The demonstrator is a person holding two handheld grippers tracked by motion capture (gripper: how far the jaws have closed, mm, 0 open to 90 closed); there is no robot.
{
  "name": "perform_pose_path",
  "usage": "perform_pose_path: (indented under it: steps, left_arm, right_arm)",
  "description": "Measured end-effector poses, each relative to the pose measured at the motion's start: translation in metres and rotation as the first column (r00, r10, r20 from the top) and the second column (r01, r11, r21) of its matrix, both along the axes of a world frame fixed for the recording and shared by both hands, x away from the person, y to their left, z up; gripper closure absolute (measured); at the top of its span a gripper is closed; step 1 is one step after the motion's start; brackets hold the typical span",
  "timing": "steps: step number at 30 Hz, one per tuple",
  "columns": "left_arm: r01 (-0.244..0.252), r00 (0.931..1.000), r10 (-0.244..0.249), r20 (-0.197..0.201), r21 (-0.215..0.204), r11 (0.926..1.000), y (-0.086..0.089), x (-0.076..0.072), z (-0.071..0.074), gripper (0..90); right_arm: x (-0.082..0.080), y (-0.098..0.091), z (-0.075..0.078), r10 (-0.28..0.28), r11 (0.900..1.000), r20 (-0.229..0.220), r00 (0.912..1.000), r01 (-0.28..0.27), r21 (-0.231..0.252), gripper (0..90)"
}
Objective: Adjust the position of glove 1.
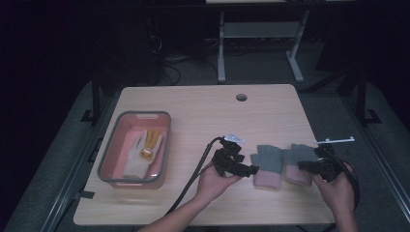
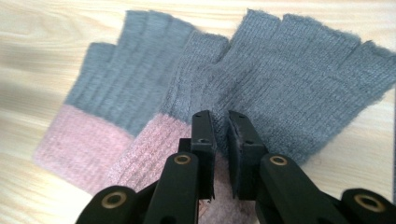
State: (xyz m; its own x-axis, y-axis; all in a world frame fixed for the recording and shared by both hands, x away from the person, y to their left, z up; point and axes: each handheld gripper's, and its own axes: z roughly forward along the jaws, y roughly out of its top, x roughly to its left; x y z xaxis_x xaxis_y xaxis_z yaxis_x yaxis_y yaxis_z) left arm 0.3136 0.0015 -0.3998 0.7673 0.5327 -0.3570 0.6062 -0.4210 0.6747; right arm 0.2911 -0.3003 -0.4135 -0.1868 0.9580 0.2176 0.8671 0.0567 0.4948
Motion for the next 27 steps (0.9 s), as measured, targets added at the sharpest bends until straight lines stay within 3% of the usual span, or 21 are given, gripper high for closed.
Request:
perform_pose_path:
  steps: [9,16,27]
  left_arm:
    - [-0.019,0.9997,0.019,-0.014,-0.008,0.9998,0.003,0.003,-0.001,30.2]
    - [-0.035,0.9992,0.035,-0.018,-0.006,0.9994,0.005,0.005,-0.003,30.2]
    - [-0.052,0.9983,0.052,-0.025,-0.011,0.9986,0.008,0.007,-0.005,30.1]
  right_arm:
    - [0.001,0.030,0.010,0.071,0.9975,0.022,0.9973,-0.070,-0.008,81.8]
    - [0.005,0.057,0.006,0.128,0.9917,0.034,0.9912,-0.128,-0.016,81.7]
    - [0.013,0.076,-0.005,0.140,0.9901,0.012,0.9901,-0.140,-0.008,81.7]
